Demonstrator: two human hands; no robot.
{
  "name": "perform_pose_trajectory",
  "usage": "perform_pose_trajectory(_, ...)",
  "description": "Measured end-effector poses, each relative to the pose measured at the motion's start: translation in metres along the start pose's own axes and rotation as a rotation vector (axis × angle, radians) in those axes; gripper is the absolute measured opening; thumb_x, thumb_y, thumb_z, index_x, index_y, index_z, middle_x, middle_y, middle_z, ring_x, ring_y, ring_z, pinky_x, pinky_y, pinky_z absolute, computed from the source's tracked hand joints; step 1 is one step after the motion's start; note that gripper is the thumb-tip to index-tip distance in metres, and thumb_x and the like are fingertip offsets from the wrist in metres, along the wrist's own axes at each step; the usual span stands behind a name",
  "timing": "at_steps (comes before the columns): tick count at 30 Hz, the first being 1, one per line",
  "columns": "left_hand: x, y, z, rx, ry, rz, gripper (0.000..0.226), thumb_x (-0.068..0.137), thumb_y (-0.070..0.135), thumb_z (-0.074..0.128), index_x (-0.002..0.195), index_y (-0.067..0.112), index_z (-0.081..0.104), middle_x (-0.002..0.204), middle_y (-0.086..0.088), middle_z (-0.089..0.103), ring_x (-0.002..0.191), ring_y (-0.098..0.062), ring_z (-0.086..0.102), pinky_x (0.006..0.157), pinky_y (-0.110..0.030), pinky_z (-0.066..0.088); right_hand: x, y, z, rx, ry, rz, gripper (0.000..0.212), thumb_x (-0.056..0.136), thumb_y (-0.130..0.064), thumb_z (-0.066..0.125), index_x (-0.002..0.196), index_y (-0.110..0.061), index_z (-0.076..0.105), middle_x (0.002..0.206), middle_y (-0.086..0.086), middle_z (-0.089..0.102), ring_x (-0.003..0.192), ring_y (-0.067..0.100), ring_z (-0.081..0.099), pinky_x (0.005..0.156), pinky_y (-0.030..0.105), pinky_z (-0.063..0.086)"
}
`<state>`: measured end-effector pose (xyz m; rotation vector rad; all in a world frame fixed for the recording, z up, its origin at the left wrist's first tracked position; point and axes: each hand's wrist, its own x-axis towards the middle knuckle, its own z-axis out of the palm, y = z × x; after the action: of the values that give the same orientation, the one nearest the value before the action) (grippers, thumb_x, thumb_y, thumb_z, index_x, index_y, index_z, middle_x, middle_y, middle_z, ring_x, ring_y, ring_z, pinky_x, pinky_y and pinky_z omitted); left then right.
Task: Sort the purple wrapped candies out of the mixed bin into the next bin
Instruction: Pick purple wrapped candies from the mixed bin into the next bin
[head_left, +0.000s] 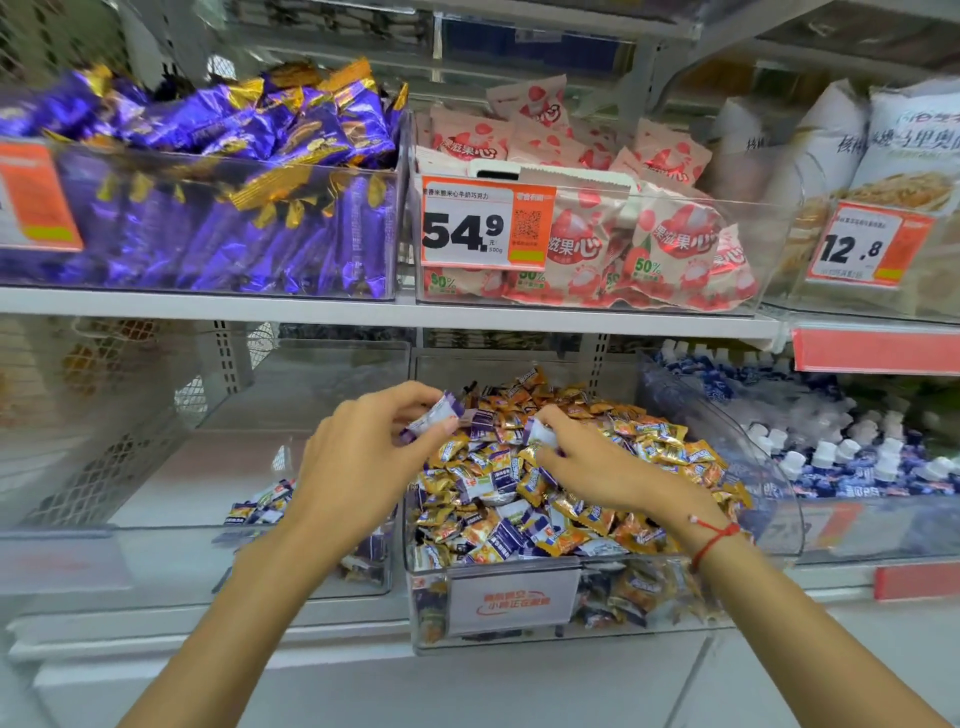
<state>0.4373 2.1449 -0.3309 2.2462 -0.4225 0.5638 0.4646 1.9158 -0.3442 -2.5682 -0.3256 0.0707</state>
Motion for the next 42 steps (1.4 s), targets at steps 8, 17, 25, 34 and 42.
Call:
perform_pose_trajectory(8,-0.001,-0.022,-0.006,-0.086,0.022,-0.07,0.019,0.084,0.045,0.068,0.1,0.034,0.07,0.096,0.02,0.071,0.091,0.003,0.064,0.086,-0.032,0.054,0.04,-0.021,0.033,-0.63,-0.062,-0.034,0.071,0.088,-0.047,0.063,0.145,-0.017,0.031,0.141,0.015,0.038,0.12,0.033,0.049,0.095,0.042,0.047)
perform_pose_trajectory(17,0.005,-0.034,-0.01,-0.085,-0.071,-0.107,0.017,0.083,0.049,0.067,0.095,0.038,0.069,0.093,0.022,0.071,0.093,-0.003,0.066,0.089,-0.039,0.053,0.028,-0.008,0.02,-0.203,0.063,-0.163,0.039,0.087,-0.027,0.071,0.122,-0.012,0.066,0.114,-0.008,0.068,0.093,0.005,0.064,0.078,0.015,0.05)
perform_pose_trajectory(25,0.003,-0.044,-0.02,-0.106,-0.138,-0.12,0.008,0.084,0.043,0.07,0.091,0.039,0.068,0.093,0.021,0.071,0.094,-0.003,0.065,0.092,-0.04,0.051,-0.003,-0.003,-0.008,0.625,0.06,0.105,0.023,0.093,-0.03,0.06,0.111,-0.017,0.063,0.098,-0.004,0.062,0.073,0.002,0.068,0.06,0.018,0.051)
perform_pose_trajectory(34,0.003,-0.062,-0.042,-0.074,-0.105,-0.173,0.004,0.085,0.042,0.069,0.089,0.04,0.068,0.092,0.022,0.071,0.096,-0.005,0.066,0.092,-0.042,0.051,0.013,-0.066,0.002,0.633,0.135,-0.134,0.018,0.096,-0.028,0.057,0.111,-0.02,0.062,0.102,0.005,0.067,0.074,0.012,0.063,0.061,0.021,0.05)
perform_pose_trajectory(42,-0.004,-0.087,-0.033,0.154,-0.028,-0.257,0.034,0.094,0.037,0.057,0.127,0.033,0.058,0.124,0.01,0.064,0.118,-0.015,0.058,0.096,-0.036,0.047,0.055,-0.095,0.042,-0.124,0.1,-0.381,0.037,0.097,-0.036,0.053,0.133,-0.028,0.055,0.138,-0.005,0.055,0.128,0.016,0.047,0.105,0.04,0.039)
